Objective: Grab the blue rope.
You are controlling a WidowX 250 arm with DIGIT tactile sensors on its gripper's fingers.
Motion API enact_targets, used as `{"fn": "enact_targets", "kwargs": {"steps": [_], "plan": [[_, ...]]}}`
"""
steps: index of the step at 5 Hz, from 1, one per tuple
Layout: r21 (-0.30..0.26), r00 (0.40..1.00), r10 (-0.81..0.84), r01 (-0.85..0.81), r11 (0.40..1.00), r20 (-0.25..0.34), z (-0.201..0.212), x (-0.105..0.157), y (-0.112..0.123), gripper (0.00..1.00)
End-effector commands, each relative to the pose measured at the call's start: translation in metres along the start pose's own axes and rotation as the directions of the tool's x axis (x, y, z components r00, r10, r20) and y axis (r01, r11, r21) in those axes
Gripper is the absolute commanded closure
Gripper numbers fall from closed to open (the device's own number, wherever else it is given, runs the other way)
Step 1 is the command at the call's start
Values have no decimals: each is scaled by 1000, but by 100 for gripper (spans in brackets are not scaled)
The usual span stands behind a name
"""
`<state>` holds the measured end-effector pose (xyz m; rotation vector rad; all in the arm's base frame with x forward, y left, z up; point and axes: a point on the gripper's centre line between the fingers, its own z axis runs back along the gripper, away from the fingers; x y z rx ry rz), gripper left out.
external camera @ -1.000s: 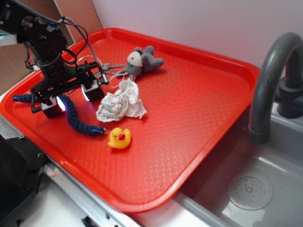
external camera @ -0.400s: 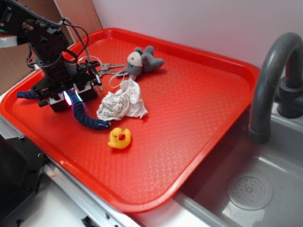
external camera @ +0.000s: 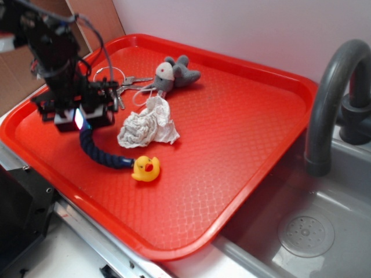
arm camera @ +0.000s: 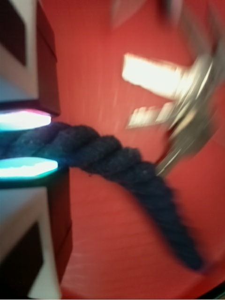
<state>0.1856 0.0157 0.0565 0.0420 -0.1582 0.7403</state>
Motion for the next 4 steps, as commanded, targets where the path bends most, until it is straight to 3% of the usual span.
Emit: {"fn": "enact_targets", "kwargs": {"steps": [1, 2, 3, 4], "plan": [[-112, 879, -478, 475, 873, 4, 101, 10, -34, 100], [-137, 764, -644, 643, 754, 39, 142, -4, -46, 100], [-155, 769, -636, 637, 755, 63, 151, -12, -46, 100], [-150, 795, -607, 602, 784, 20, 148, -11, -42, 100]]}}
